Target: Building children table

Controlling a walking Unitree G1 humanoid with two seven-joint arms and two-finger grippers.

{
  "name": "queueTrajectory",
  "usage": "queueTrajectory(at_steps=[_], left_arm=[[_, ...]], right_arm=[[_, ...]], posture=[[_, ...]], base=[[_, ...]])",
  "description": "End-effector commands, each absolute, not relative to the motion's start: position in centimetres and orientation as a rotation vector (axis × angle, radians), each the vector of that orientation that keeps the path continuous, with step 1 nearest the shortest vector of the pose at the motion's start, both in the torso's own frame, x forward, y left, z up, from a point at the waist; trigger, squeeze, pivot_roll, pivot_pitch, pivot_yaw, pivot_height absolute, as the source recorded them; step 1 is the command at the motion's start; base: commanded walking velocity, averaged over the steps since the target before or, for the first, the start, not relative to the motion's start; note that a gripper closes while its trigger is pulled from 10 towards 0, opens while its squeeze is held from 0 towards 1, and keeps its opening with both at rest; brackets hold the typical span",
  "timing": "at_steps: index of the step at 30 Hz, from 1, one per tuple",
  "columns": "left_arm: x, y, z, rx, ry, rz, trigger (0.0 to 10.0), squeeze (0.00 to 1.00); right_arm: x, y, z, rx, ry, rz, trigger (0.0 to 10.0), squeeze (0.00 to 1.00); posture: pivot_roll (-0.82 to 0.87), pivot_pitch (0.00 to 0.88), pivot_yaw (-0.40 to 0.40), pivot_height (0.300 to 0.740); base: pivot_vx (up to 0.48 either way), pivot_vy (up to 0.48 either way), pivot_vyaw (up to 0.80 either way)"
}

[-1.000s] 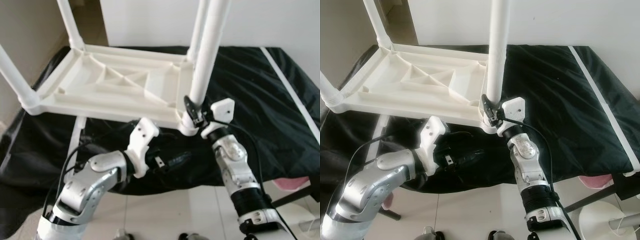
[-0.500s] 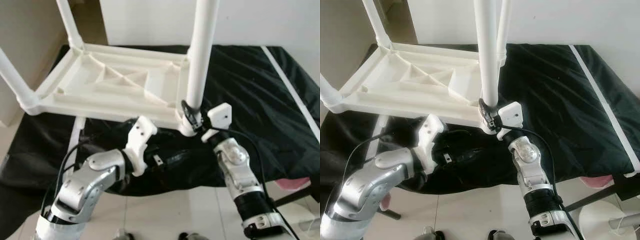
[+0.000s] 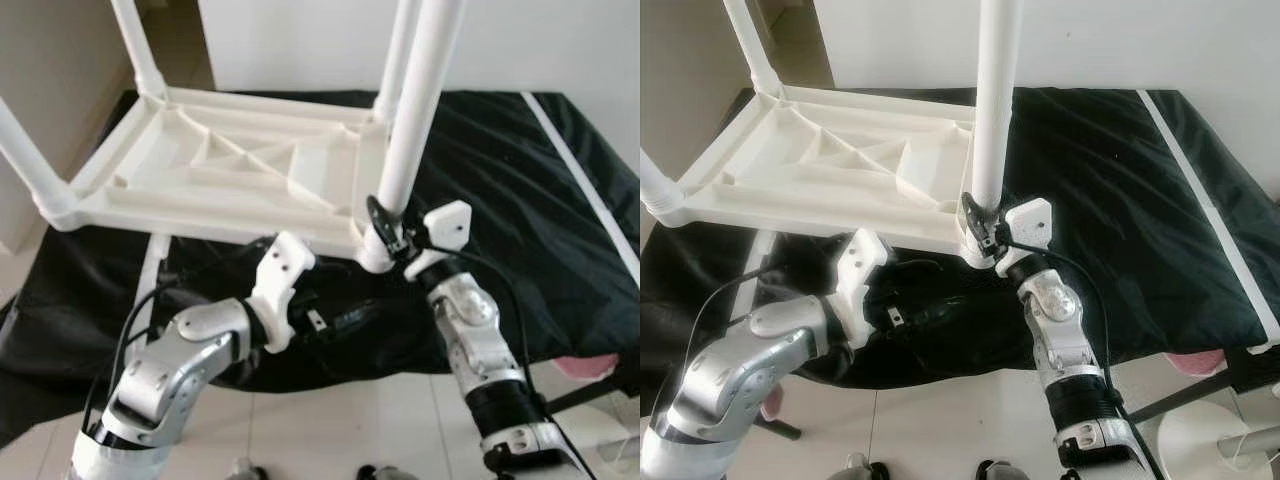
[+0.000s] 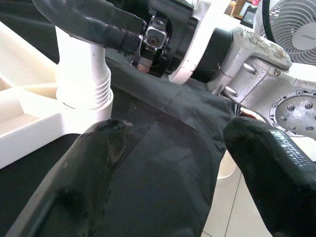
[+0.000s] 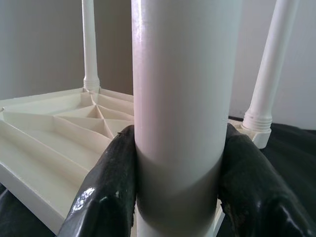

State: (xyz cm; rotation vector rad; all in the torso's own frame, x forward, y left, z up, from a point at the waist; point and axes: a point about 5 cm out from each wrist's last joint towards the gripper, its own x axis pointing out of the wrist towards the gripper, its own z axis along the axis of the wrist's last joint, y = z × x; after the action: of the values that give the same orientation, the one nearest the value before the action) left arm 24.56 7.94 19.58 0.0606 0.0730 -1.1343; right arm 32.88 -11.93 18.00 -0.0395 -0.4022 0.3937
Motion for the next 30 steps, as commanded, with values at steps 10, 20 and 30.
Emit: queueTrajectory(at_steps=[10,20,30], left_arm=[[24.36,7.89,19.61,0.063,0.079,-1.133,10.0,0.0],[24.38,7.91,19.64,0.066,0.079,-1.134,10.0,0.0],[24.34,7.82,19.64,0.067,0.077,-1.14,10.0,0.0]], right_arm=[[33.47,-12.97,15.44,0.024,-0.218,0.313,10.0,0.0],[33.65,-13.02,15.39,0.037,-0.197,0.282,10.0,0.0],[33.24,-12.77,15.31,0.046,-0.211,0.156,10.0,0.0]], posture=[[0.05,0.147,-0.025,0.74],[0.05,0.145,-0.023,0.74],[0.05,0.136,-0.024,0.74]], base=[[0.0,0.0,0.0],[0.0,0.0,0.0],[0.0,0.0,0.0]])
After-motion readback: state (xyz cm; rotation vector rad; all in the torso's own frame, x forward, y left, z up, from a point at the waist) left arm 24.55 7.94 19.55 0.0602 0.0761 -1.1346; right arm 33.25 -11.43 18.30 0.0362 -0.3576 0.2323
